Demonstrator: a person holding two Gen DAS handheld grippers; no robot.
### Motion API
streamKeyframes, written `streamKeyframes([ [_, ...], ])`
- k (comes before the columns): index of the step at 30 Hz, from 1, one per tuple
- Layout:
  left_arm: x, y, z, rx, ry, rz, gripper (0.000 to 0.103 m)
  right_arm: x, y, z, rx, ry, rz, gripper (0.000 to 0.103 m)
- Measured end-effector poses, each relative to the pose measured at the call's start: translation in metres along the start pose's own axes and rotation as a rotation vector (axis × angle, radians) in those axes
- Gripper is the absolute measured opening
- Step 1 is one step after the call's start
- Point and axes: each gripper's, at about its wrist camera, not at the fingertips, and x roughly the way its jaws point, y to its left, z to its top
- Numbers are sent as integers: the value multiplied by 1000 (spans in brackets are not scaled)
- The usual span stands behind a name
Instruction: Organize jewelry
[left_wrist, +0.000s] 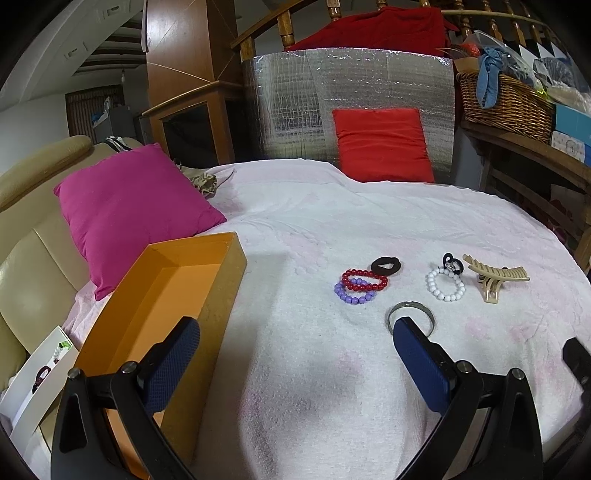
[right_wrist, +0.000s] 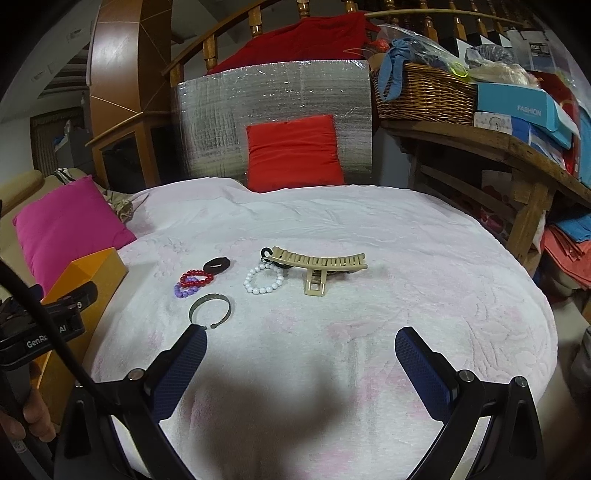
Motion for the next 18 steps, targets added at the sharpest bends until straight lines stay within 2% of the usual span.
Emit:
streamKeyframes([
  [4, 7, 4, 9, 2, 35, -5, 103, -4, -14, 15, 56, 5, 31, 103],
  [9, 22, 14, 55, -62, 60, -35, 103, 8, -48, 52, 148, 10, 79, 103],
  [11, 37, 15, 69, -94, 65, -35, 103, 26, -67, 66, 217, 42, 103, 103],
  [15, 79, 12, 64, -132, 131, -44, 103, 81, -100, 73, 455, 149, 240, 103],
  [18, 109, 9, 42, -142, 206, -53, 103, 124, -117, 62, 612, 228, 283, 103],
])
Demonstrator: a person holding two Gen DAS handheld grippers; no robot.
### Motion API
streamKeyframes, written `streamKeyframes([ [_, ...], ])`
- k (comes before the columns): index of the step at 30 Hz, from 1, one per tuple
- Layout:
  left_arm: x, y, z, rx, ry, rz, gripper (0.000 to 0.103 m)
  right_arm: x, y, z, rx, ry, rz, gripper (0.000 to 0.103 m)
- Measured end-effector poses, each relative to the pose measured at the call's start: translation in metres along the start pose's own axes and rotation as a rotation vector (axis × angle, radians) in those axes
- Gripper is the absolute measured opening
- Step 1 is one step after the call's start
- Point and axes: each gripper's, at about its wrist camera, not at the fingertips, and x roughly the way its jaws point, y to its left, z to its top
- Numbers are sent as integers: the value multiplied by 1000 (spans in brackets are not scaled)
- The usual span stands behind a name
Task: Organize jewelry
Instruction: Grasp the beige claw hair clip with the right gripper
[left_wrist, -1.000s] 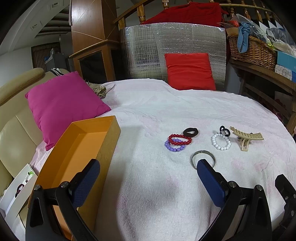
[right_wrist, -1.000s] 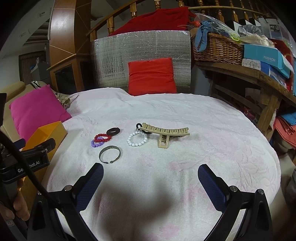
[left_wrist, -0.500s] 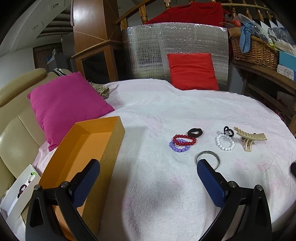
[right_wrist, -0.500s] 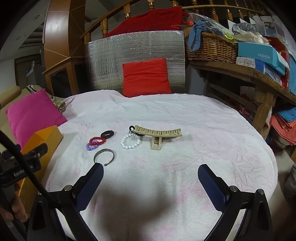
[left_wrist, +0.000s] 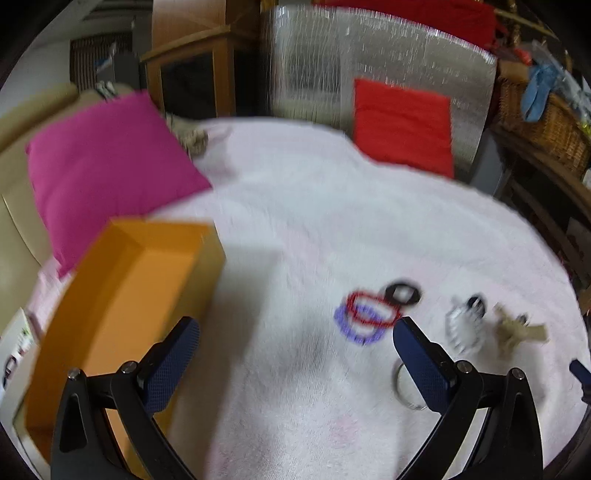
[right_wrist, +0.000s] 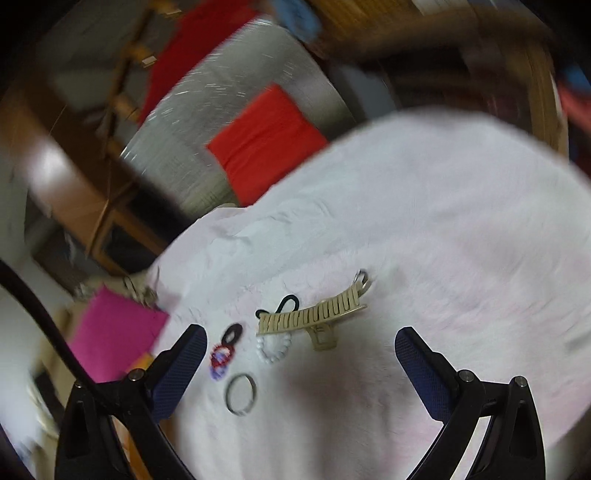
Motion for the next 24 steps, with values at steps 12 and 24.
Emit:
streamKeyframes([
  [12, 18, -28, 0, 110, 53, -76, 103, 86, -39, 13, 296, 99, 22, 77],
  [24, 23, -52, -13, 211, 78, -159, 90, 112, -34, 11, 338, 131, 72, 23],
])
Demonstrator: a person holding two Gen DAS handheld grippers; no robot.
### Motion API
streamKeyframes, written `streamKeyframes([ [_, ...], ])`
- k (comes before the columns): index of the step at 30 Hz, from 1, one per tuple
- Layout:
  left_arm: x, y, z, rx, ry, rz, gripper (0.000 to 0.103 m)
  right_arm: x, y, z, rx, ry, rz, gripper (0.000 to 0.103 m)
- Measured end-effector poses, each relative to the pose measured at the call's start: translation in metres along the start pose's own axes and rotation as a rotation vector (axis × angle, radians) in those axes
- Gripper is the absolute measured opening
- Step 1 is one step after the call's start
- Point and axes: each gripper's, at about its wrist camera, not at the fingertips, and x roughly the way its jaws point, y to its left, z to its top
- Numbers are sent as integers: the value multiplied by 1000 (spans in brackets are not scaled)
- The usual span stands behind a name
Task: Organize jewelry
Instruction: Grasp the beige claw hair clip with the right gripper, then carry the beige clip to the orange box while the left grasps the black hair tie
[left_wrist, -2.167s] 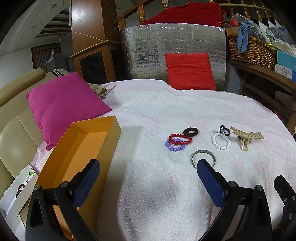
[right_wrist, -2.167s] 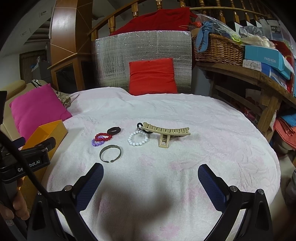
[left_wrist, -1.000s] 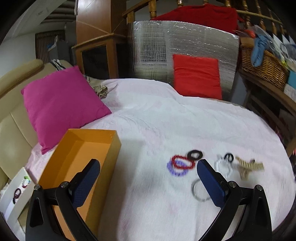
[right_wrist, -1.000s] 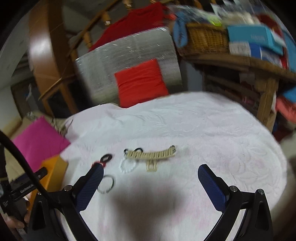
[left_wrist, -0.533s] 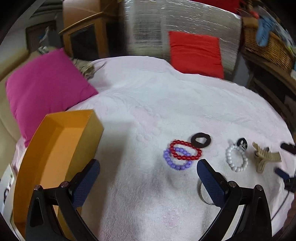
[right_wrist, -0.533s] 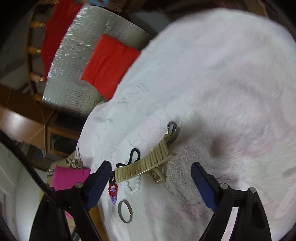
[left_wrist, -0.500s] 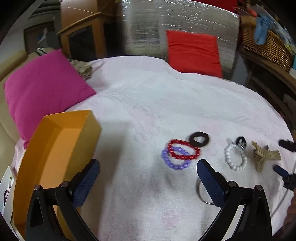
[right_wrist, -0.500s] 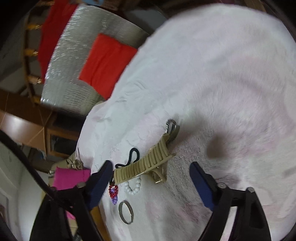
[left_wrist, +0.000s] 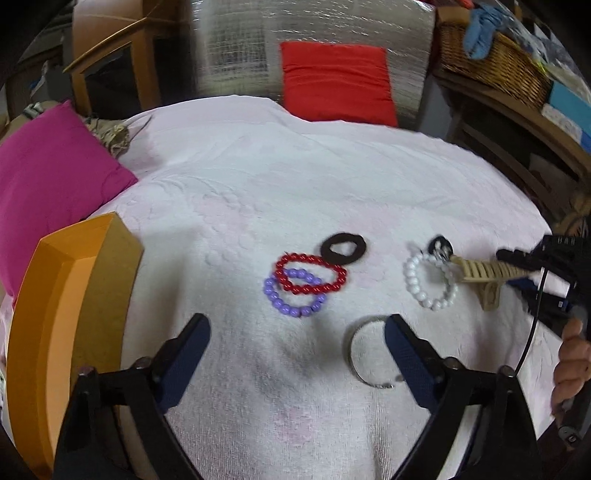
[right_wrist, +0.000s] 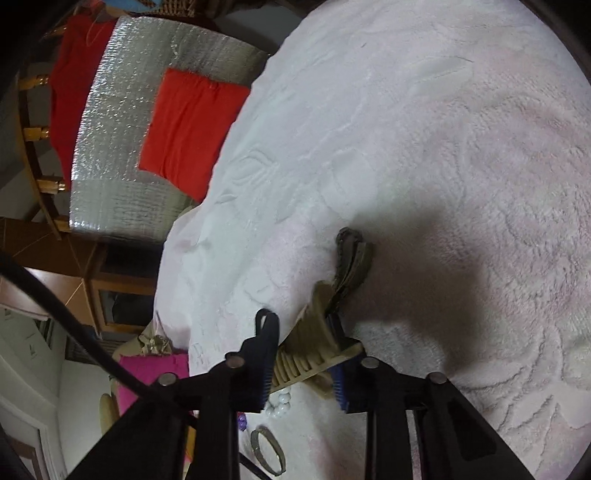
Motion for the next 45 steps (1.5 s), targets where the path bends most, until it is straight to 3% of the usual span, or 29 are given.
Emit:
streamKeyframes([
  [3, 1, -5, -4, 22, 11, -14, 87, -8, 6, -2, -36, -5, 26, 14],
  [11, -5, -21, 8, 40, -69, -50, 87, -40, 4, 1, -55, -67, 77, 14],
  [16, 9, -49, 32, 74, -107, -131, 87, -59, -1, 7, -48, -113, 72, 14],
  [19, 23, -70, 45, 121, -103, -142, 87, -70, -3, 13, -56, -138, 63, 14],
  [23, 45, -91, 57, 106, -51, -217, 87, -79, -5, 20, -67, -164, 49, 14],
  [26, 56, -104, 61, 107, -32, -230, 86, -82, -5, 25, -68, -182, 46, 14],
  [28, 65, -108, 62, 107, -11, -243, 75, -83, -6, 26, -69, -184, 42, 14],
  [30, 76, -109, 62, 104, 24, -248, 54, -82, -6, 27, -69, -180, 39, 14],
  [35, 93, -109, 58, 88, 65, -260, 32, -84, -8, 31, -64, -180, 32, 14],
  [39, 92, -108, 57, 101, 44, -267, 18, -84, -7, 31, -69, -173, 30, 14],
  [45, 77, -103, 55, 127, 3, -288, 18, -84, -2, 26, -87, -171, 34, 14],
])
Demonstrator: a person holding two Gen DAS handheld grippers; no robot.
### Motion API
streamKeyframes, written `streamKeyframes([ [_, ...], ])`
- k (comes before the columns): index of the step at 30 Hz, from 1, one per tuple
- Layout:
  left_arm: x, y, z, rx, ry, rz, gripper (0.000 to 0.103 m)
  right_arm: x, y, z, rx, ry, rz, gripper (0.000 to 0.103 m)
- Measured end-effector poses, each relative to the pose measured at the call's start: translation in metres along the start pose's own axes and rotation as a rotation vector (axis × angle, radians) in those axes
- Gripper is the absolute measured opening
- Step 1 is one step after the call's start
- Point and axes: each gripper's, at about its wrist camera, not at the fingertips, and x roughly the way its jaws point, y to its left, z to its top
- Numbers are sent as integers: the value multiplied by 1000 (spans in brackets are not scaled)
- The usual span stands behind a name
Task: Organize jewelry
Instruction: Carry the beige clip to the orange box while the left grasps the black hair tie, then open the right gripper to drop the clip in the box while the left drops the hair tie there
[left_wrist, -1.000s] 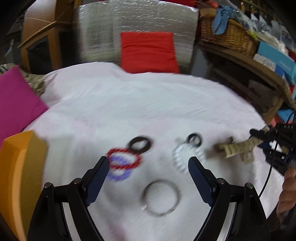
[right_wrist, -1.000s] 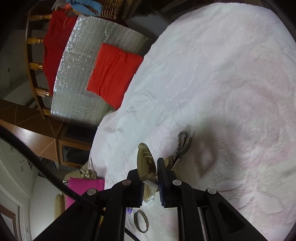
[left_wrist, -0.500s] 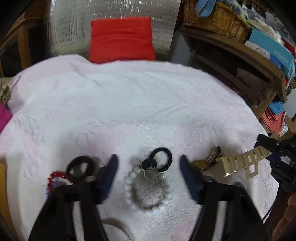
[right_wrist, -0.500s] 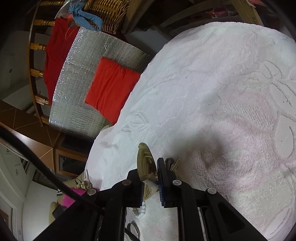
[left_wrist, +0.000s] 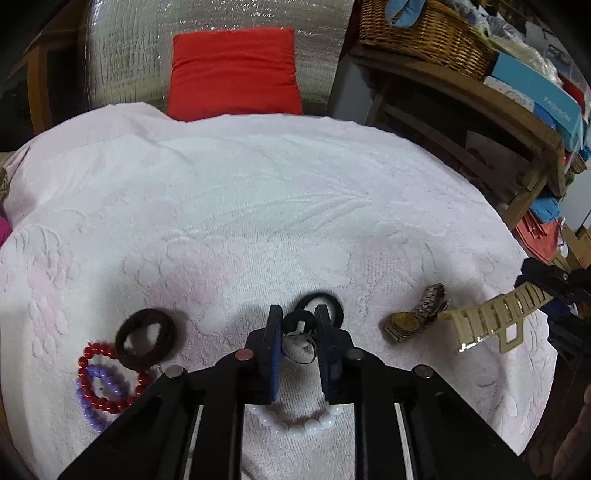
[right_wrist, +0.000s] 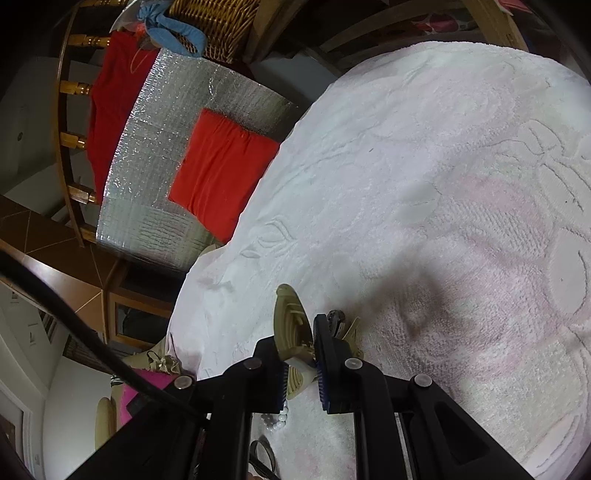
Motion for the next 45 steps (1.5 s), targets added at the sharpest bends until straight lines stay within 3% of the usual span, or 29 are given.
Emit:
streamKeyframes([
  [6, -40, 6, 4, 20, -77, 9, 18, 0, 11, -8, -42, -8, 19, 14],
  [13, -119, 35, 1, 23, -191, 97, 18, 13, 46, -35, -144, 22, 72, 14],
  [17, -168, 70, -16, 7, -228, 220, 18, 24, 78, -65, -240, 45, 106, 14],
  [19, -199, 98, -33, -48, -243, 283, 18, 32, 93, -83, -274, 74, 142, 14],
  [23, -252, 149, -74, -128, -233, 404, 18, 50, 131, -129, -321, 168, 218, 14],
  [27, -291, 205, -121, -219, -188, 512, 18, 66, 195, -190, -412, 275, 333, 14],
  [31, -303, 250, -163, -334, -148, 533, 18, 90, 256, -257, -471, 394, 420, 14],
  [35, -295, 273, -186, -390, -110, 511, 18, 124, 289, -313, -507, 492, 414, 14],
  [39, -278, 288, -205, -430, -56, 483, 18, 166, 303, -357, -523, 576, 345, 14],
  [45, -254, 307, -213, -486, 14, 463, 19, 223, 293, -388, -559, 663, 186, 17],
])
